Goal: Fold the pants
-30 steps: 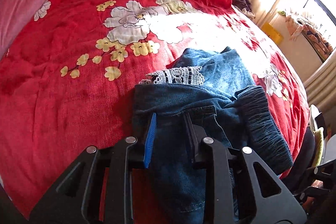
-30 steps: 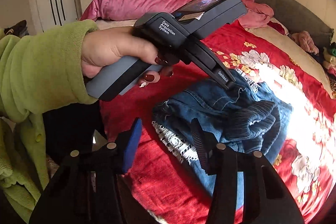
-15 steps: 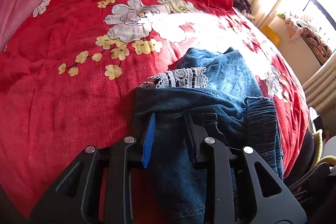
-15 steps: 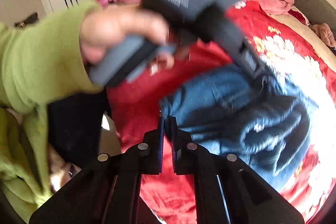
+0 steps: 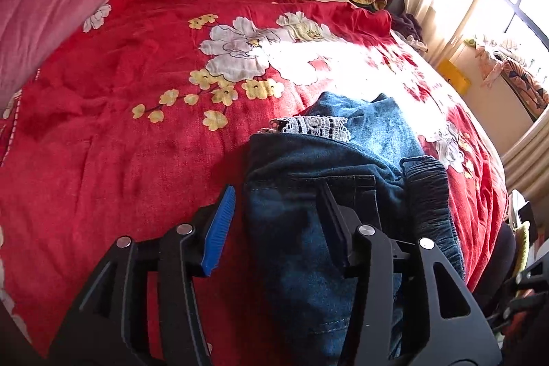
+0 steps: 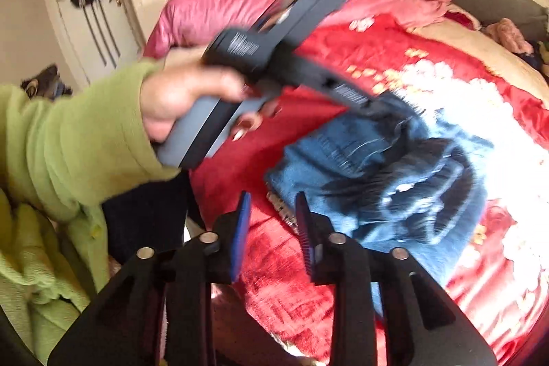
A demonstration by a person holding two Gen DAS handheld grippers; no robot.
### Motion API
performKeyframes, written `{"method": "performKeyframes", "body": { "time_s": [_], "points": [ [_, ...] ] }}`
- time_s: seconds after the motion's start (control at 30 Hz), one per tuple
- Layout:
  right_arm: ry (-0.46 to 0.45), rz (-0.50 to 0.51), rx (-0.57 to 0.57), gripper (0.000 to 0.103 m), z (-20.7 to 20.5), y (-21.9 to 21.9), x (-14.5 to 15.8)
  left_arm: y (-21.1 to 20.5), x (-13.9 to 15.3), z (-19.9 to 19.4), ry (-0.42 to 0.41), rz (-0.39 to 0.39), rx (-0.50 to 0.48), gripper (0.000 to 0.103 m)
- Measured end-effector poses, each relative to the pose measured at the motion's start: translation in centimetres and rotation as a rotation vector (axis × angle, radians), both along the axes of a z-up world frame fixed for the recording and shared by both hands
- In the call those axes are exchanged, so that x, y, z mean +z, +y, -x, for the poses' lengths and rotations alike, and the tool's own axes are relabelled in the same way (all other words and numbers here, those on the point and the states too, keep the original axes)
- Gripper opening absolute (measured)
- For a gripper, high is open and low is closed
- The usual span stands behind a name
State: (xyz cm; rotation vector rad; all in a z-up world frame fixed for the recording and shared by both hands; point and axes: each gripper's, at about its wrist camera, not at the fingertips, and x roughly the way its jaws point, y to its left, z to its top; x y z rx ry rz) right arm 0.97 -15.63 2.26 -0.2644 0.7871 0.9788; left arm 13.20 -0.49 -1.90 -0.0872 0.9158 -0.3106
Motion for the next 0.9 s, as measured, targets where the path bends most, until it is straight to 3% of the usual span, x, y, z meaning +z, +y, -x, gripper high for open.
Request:
{"method": "performKeyframes", "body": {
  "time_s": [0.23,0.37,0.57,0.73,0.8,0.9],
  "points": [
    [-0.027,-0.064,-0.134,0.034,-4.3,-3.3,3.4,0.6,1.3,3.0,-0.046,-0.007,0.010,0.050],
    [0.006,-0.021,-0.214,0.034,-9.4,-3.3,3.4,-0.6,0.8,4.9,-0.034,0.000,-0.042,0.050],
    [0.063,0.122,-0.220,0.034,-15.5,-0.2,0.8,-2.7,-1.6,6.9,0.012,-0.044,-0.110,0.053],
    [0.155,0.226,-0.187,0.034,-17.8,2.1,-3.2,-2.3,-1.9,7.0,0.019,-0.038,-0.107,0.054],
    [0.210,0.202,-0.154,0.007,-17.9,2.5,-3.9,-2.3,-2.0,7.0,0.022,-0.036,-0.105,0.055],
    [0.093,0.222,-0.166,0.007,-16.9,3.6,-2.5,-2.2,-2.1,7.0,0.024,-0.033,-0.102,0.055]
  ]
}}
